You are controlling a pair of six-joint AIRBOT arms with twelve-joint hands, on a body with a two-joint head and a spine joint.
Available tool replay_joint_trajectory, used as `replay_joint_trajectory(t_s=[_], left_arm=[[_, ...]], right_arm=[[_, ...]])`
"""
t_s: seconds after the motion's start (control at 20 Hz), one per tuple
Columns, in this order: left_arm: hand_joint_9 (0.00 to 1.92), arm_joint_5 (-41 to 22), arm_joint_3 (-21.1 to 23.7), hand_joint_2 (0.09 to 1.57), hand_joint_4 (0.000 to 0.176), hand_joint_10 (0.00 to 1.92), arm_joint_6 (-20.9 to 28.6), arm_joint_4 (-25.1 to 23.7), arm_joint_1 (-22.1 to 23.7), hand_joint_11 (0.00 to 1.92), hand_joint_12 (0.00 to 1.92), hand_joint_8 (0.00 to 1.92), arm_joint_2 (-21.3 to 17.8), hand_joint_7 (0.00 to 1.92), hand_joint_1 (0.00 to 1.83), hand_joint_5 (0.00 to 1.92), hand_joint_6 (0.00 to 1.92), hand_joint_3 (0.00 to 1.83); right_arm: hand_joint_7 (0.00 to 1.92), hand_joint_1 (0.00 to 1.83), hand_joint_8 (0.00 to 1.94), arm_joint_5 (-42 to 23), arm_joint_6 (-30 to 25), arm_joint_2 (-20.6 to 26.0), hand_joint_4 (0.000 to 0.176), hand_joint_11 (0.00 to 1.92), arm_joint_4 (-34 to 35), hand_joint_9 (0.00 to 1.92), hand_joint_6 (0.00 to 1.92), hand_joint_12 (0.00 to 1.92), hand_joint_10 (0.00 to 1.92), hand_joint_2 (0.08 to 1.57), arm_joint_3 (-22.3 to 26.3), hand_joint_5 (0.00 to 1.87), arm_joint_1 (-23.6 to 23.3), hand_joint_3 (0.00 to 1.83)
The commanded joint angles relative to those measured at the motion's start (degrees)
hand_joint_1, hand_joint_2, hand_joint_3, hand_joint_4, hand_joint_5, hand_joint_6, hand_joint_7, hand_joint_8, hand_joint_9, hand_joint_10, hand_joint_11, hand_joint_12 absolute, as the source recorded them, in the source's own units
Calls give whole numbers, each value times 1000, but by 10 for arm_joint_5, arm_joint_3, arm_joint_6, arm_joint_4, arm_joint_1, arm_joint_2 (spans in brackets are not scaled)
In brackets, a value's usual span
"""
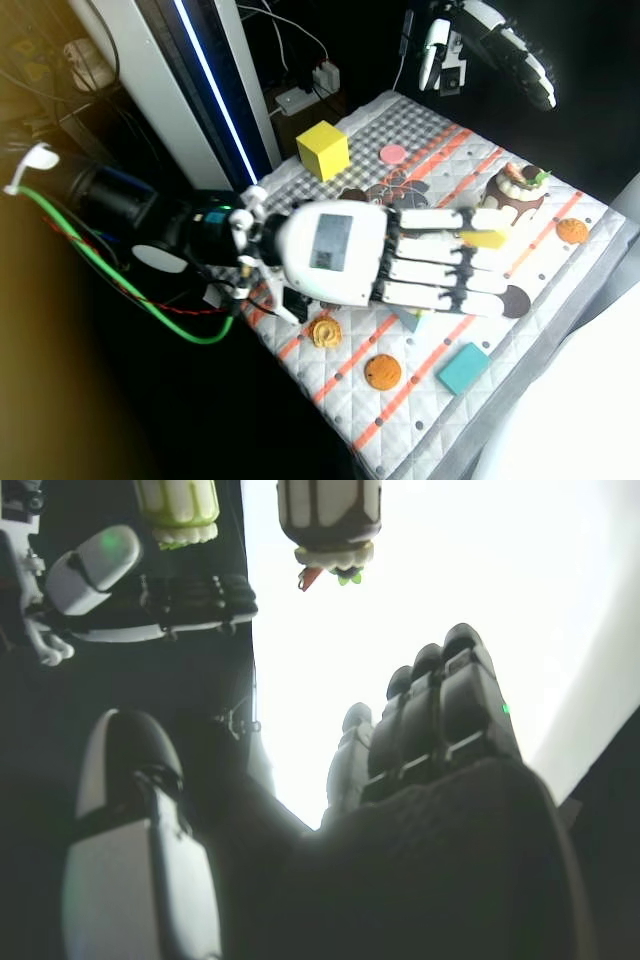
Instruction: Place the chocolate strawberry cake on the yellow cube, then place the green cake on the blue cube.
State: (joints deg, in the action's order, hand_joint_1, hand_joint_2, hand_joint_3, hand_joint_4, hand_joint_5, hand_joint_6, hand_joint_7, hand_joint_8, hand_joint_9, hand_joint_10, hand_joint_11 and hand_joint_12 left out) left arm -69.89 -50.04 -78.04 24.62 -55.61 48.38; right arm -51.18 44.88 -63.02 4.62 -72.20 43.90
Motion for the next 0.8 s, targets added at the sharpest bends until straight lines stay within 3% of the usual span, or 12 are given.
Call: replay_joint_trajectory(t_s=[0.0,0.05,0.1,0.2,0.25,0.35,0.5,0.55,0.6,0.65,0.75], left_arm=[[0,-82,-1,933,176,0,18,-16,-2,0,0,0,-4,0,723,0,0,10],[0,-85,1,926,176,0,24,-21,-8,0,0,0,-6,0,740,0,0,6],[0,-88,4,918,158,0,27,-26,-13,0,0,0,-10,0,736,0,0,1],[0,-93,12,904,160,0,35,-39,-20,0,0,0,-18,0,735,0,0,0],[0,-93,12,903,173,0,48,-48,-22,0,0,0,-21,0,724,0,0,0],[0,-93,12,903,176,0,75,-61,-31,0,0,0,-23,0,729,0,0,0],[0,-96,5,910,176,0,112,-68,-39,0,0,0,-23,0,771,0,0,0],[0,-91,-4,920,176,0,132,-69,-39,0,0,0,-23,0,741,0,0,5],[0,-76,-17,902,176,0,158,-69,-39,0,0,0,-23,0,711,0,0,0],[0,-59,-36,900,176,0,186,-65,-36,0,0,0,-21,0,689,0,0,0],[0,-55,-51,918,176,0,220,-69,-34,0,0,0,-18,0,658,0,0,5]], right_arm=[[0,663,0,-118,-2,15,176,0,18,0,0,0,0,914,11,0,11,0],[0,683,0,-142,-2,27,176,0,27,0,0,0,0,920,25,0,34,0],[0,739,0,-162,-2,36,176,0,36,0,0,0,0,940,36,0,57,4],[0,796,0,-201,-10,53,176,0,52,0,1,0,0,958,56,3,99,10],[0,764,0,-217,-20,59,156,0,56,0,5,0,0,962,63,15,117,10],[0,697,0,-249,-35,64,121,0,66,0,6,0,0,963,74,21,150,7],[0,710,0,-283,-43,73,127,0,70,0,0,0,0,967,90,0,178,7],[0,734,0,-290,-43,77,158,0,72,0,2,0,0,949,95,7,183,0],[0,760,0,-292,-43,80,145,0,78,0,7,0,0,953,96,20,188,0],[0,784,0,-292,-43,81,165,0,90,0,6,0,0,960,93,21,194,2],[0,925,0,-297,-44,85,148,0,95,0,13,0,0,986,94,50,198,8]])
